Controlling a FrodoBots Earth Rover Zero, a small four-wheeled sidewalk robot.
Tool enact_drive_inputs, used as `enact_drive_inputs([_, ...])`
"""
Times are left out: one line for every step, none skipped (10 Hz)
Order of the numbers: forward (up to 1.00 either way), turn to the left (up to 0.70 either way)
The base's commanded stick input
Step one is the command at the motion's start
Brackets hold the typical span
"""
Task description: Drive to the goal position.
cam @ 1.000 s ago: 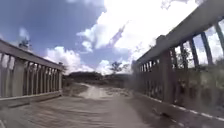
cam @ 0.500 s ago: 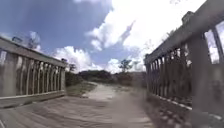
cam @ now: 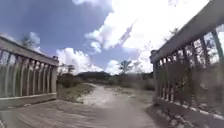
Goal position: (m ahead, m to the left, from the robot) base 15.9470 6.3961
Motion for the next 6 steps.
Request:
enact_drive_inputs([1.0,0.0])
enact_drive_inputs([1.0,0.0])
enact_drive_inputs([1.0,0.0])
enact_drive_inputs([1.0,0.14])
enact_drive_inputs([1.0,0.4])
enact_drive_inputs([1.0,0.4])
